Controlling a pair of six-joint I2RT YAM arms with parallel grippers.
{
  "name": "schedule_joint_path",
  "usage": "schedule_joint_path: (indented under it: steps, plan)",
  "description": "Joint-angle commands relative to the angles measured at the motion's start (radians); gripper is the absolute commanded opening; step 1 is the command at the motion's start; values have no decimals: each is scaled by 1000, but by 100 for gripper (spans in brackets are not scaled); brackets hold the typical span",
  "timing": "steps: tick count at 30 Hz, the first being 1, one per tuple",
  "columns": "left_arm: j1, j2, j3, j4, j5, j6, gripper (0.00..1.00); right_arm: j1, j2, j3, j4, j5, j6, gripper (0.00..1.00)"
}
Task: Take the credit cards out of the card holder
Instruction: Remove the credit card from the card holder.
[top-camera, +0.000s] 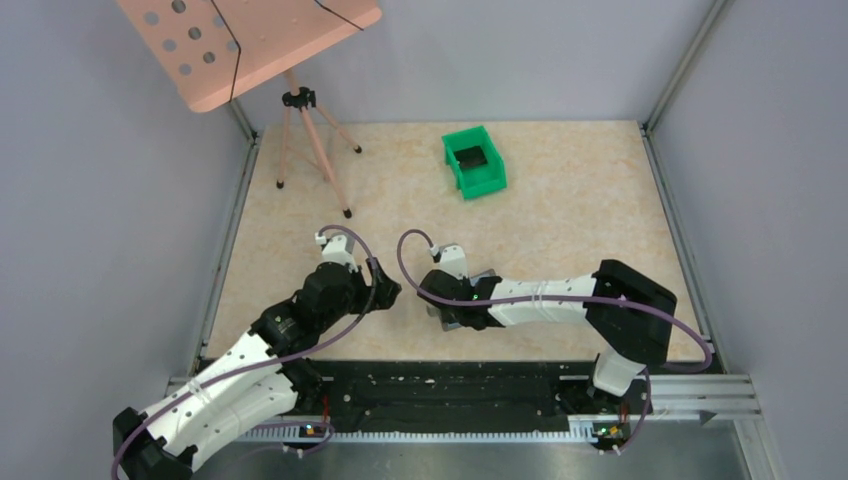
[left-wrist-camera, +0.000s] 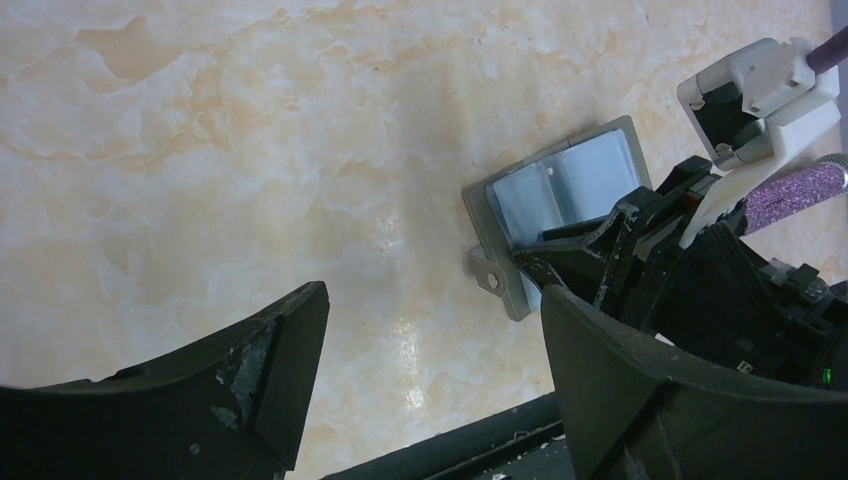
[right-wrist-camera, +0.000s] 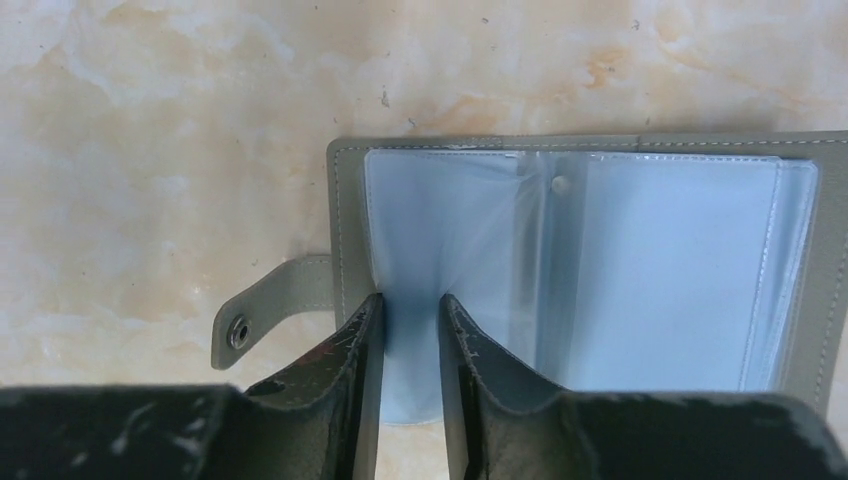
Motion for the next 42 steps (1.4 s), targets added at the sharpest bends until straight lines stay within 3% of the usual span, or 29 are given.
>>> schedule_joint_path:
  steps: [1,12,20,23,30,36,42]
  plan:
    - [2,0,-8,29,25,-12,83,6,-62,-26,61,-22,18,22]
    - [2,79,-22,112,130,-15,81,-12,-153,-119,261,-144,96,21]
    - [2,178,-25,138,227,-35,80,-44,-186,-180,294,-146,126,29]
    - [2,195,-39,162,229,-44,80,-48,-188,-203,299,-140,135,23]
    - [2,238,-49,175,228,-71,79,-51,-239,-230,351,-169,139,35]
    - [2,254,-57,196,247,-89,79,-64,-269,-236,338,-152,132,19]
    - [2,247,-55,181,242,-89,78,-67,-307,-244,214,-55,131,22]
